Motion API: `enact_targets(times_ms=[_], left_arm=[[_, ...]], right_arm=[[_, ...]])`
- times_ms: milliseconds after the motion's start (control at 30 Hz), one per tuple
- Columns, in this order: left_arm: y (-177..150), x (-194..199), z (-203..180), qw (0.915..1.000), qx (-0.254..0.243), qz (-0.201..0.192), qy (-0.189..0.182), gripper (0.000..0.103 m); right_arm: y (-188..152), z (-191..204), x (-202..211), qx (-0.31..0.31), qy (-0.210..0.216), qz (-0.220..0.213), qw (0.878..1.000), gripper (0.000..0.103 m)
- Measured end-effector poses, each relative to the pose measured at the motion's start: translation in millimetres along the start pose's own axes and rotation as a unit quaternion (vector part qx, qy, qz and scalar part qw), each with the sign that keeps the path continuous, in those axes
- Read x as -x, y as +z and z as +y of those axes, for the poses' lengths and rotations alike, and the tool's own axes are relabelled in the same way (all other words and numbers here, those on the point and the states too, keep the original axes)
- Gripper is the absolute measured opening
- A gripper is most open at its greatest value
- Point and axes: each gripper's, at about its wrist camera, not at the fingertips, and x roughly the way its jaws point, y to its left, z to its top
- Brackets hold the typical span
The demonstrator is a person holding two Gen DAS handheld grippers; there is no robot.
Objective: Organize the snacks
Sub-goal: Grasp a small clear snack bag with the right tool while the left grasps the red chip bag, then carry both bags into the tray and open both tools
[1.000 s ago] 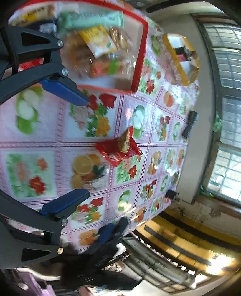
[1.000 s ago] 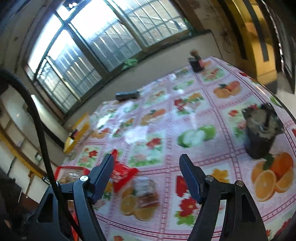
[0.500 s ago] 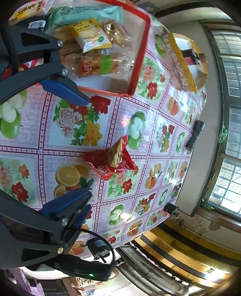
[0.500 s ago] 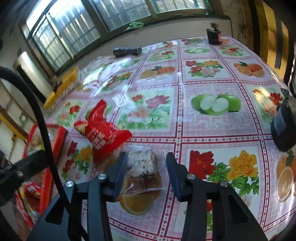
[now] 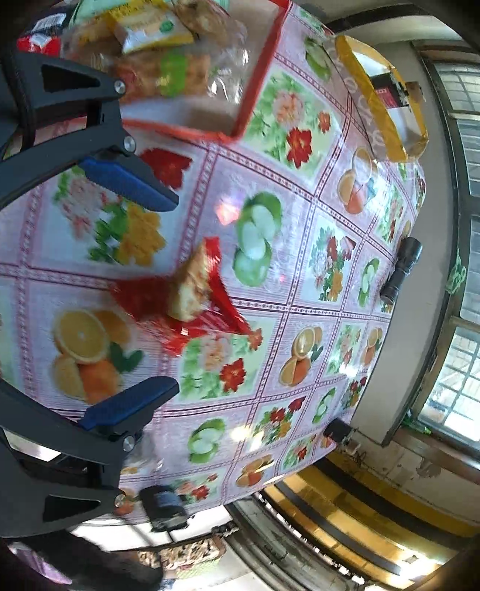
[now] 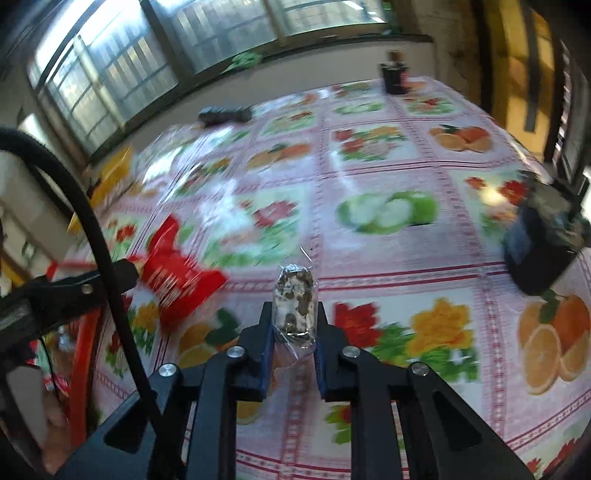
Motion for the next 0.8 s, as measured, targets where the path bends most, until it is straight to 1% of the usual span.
enact_targets(times_ms=[33, 67, 133, 233, 300, 333, 400, 467, 500, 567, 600, 667, 700, 733, 767, 800], left_arm=[[1.6, -3.8, -2.6, 1.0000, 0.001, -0.001, -0.001, 0.090], [3.8, -9.8, -6.4, 1.0000, 0.001, -0.003, 0.005, 0.090], [5.8, -19.2, -11.4, 0.9998, 0.001, 0.002, 0.018, 0.084], [3.1, -34.6, -10.6, 0.9990, -0.003, 0.019, 0.041, 0.063], [0.6, -35.4, -3.8, 0.9995, 0.011, 0.018, 0.025, 0.051], [-1.3, -32.3, -1.1, 0.9994, 0.017, 0.012, 0.026, 0.049], [-4.6, -24.1, -2.0, 0.9993, 0.004, 0.001, 0.036, 0.047], [-9.5, -16.2, -3.5, 0.9991, -0.015, 0.001, 0.040, 0.045], [-12.4, -10.7, -1.2, 0.9996, -0.012, 0.003, 0.026, 0.044], [-20.5, 8.8, 8.9, 0.9999, 0.010, -0.006, -0.004, 0.044], [-26.7, 22.3, 13.8, 0.9996, 0.017, -0.011, -0.021, 0.043], [-37.3, 45.4, 19.9, 0.9988, 0.019, -0.019, -0.041, 0.043], [-45.1, 60.7, 25.1, 0.9981, 0.019, -0.024, -0.054, 0.043], [-49.4, 70.2, 29.2, 0.9976, 0.019, -0.028, -0.061, 0.043], [-59.0, 88.0, 38.3, 0.9968, 0.021, -0.040, -0.066, 0.043], [-64.4, 97.8, 44.1, 0.9964, 0.023, -0.046, -0.067, 0.043]], right_arm=[[0.6, -5.7, 0.4, -0.012, -0.001, 0.002, 1.000, 0.017], [0.7, -8.5, -0.7, -0.021, 0.000, 0.006, 1.000, 0.017], [1.1, -12.5, -5.3, -0.037, 0.011, 0.019, 0.999, 0.017], [1.4, -10.4, -4.7, -0.038, 0.016, 0.020, 0.999, 0.017], [2.2, -7.2, -1.7, -0.034, 0.019, 0.015, 0.999, 0.017], [2.1, -6.5, -1.1, -0.033, 0.020, 0.014, 0.999, 0.017], [1.4, -6.3, -0.5, -0.034, 0.024, 0.014, 0.999, 0.017], [1.9, -6.6, 1.9, -0.040, 0.037, 0.009, 0.998, 0.017], [2.6, -6.7, 3.7, -0.040, 0.045, 0.004, 0.998, 0.017], [4.5, -6.8, 9.6, -0.038, 0.061, -0.011, 0.997, 0.017], [4.8, -6.4, 13.1, -0.037, 0.075, -0.018, 0.996, 0.017], [5.1, -3.6, 19.7, -0.035, 0.114, -0.031, 0.992, 0.017], [5.4, -1.2, 22.9, -0.031, 0.125, -0.038, 0.991, 0.017], [4.9, 3.1, 26.9, -0.023, 0.131, -0.047, 0.990, 0.017], [4.1, 9.3, 31.4, -0.007, 0.130, -0.057, 0.990, 0.017], [3.1, 14.1, 33.8, 0.002, 0.126, -0.063, 0.990, 0.017]])
